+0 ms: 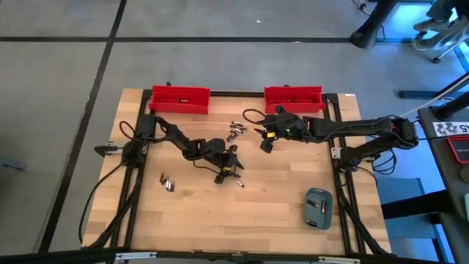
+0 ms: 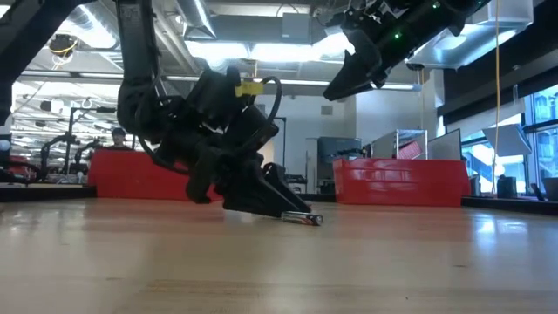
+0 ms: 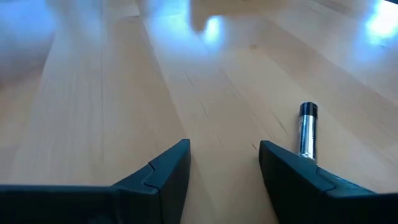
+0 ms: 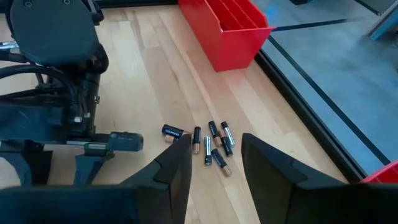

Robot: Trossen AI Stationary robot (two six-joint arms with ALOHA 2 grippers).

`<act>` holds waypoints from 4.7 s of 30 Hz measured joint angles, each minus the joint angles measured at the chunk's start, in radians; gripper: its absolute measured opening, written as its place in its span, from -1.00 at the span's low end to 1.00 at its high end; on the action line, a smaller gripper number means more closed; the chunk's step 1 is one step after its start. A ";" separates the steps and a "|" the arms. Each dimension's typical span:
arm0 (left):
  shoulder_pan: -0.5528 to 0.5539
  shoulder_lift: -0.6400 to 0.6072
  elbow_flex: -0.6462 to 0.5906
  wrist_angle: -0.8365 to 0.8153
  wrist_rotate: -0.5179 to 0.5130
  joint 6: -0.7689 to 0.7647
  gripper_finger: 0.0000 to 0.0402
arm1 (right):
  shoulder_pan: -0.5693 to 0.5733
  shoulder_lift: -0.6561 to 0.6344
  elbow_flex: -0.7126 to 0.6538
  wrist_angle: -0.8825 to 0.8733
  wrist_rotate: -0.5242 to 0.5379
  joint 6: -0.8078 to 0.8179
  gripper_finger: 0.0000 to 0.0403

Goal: Sort batteries
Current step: Put the small silver battery into the left red bin

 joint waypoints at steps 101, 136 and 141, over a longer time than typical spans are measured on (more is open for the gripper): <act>0.594 -0.909 0.245 -1.521 -0.721 -0.265 -0.89 | 0.000 0.000 0.000 0.035 0.022 -0.053 -0.29; 1.057 -0.358 0.506 -1.774 -0.362 -0.224 -0.89 | 0.000 0.000 0.000 0.030 0.019 -0.051 -0.29; 1.057 -0.353 0.506 -1.734 -0.362 -0.221 -0.89 | 0.000 0.000 0.000 0.026 0.018 -0.051 -0.29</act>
